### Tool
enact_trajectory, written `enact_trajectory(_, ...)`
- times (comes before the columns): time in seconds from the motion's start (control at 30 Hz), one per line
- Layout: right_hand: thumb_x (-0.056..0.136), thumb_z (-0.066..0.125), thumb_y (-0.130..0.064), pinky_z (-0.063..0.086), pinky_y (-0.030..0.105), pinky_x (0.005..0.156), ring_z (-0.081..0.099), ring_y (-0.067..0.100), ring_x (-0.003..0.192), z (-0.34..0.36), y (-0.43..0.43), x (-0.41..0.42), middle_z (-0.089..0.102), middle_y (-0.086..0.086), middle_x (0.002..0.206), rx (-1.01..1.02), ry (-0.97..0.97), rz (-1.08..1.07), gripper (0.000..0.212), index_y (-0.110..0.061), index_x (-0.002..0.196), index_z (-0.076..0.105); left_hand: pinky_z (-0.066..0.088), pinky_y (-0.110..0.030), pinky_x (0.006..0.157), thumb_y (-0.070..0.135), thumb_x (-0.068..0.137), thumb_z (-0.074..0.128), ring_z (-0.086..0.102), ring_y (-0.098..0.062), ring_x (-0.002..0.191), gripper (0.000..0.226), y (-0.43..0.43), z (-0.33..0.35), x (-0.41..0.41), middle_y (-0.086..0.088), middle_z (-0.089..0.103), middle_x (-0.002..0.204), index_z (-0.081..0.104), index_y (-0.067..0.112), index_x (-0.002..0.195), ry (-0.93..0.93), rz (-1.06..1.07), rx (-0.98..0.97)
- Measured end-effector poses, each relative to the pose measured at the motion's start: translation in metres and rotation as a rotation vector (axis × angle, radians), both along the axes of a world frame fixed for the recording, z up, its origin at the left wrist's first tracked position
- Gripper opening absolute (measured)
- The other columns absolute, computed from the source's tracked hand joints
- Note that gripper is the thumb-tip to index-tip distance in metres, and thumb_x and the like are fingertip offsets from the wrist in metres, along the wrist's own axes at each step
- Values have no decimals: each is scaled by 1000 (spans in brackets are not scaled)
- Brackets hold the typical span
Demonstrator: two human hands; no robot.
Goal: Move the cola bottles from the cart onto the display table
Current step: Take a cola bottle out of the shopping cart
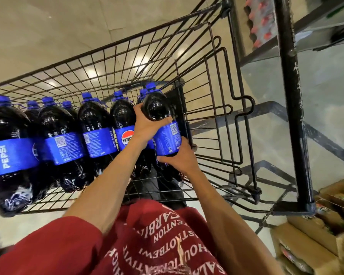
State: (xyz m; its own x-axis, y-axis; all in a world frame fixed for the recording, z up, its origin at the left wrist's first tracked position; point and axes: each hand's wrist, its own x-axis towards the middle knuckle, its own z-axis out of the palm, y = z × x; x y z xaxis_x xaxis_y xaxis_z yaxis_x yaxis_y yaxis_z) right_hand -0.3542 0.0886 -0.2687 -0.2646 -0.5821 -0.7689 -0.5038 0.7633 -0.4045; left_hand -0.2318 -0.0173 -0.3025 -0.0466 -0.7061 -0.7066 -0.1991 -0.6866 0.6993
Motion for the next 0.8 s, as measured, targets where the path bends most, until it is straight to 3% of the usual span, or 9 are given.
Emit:
enact_trajectory(0.13,41,95,-64,58,41,91,68,7,100,-19,1,-10,68,-10,116,3,-109,29,100,-30,126,55,47,-8,75,16,72,92,57,2,104,94,3,6,6,10,52,122,24,24,137,17,15,-23)
enact_trajectory(0.2,49,98,-50,59,37,85,70,5,90,-10,-2,-12,71,-10,104,15,-129,52,72,-33,110,62,48,-11,76,17,72,91,58,0,105,95,4,10,5,9,52,123,24,24,139,19,21,-16)
enact_trajectory(0.27,62,97,-29,54,24,76,65,1,81,1,-4,-12,67,-15,94,26,-135,42,50,-37,91,57,49,-16,79,17,71,91,58,-2,107,99,5,13,4,5,53,128,23,24,143,21,32,-23)
enact_trajectory(0.4,61,96,-34,51,29,82,65,12,94,12,0,-7,65,-6,108,-57,-88,39,57,-42,89,47,51,-26,90,19,69,93,58,-7,113,101,9,18,5,1,51,134,25,25,143,27,31,-70)
enact_trajectory(0.5,53,94,-46,57,36,84,66,9,92,17,5,-3,67,-10,108,-101,-74,41,68,-37,106,52,52,-32,97,20,68,94,57,-9,116,98,12,29,10,2,51,134,27,28,139,20,34,-114)
enact_trajectory(0.6,53,94,-46,56,35,84,66,10,93,31,7,-1,66,-9,110,-156,-82,86,72,-38,109,49,48,-27,97,21,67,95,56,-8,118,100,19,48,17,5,51,134,26,29,140,7,76,-170)
enact_trajectory(0.7,51,94,-49,53,33,82,65,12,96,48,5,-2,65,-8,113,-224,-91,174,78,-38,112,46,46,-17,94,15,66,95,54,6,115,101,28,75,25,16,50,128,27,27,141,-18,157,-259)
enact_trajectory(0.8,52,94,-45,52,29,78,63,8,93,72,3,-4,61,-18,104,-328,-117,274,77,-40,112,45,45,-10,94,11,66,95,54,14,113,104,45,112,31,14,49,131,27,17,144,-41,260,-370)
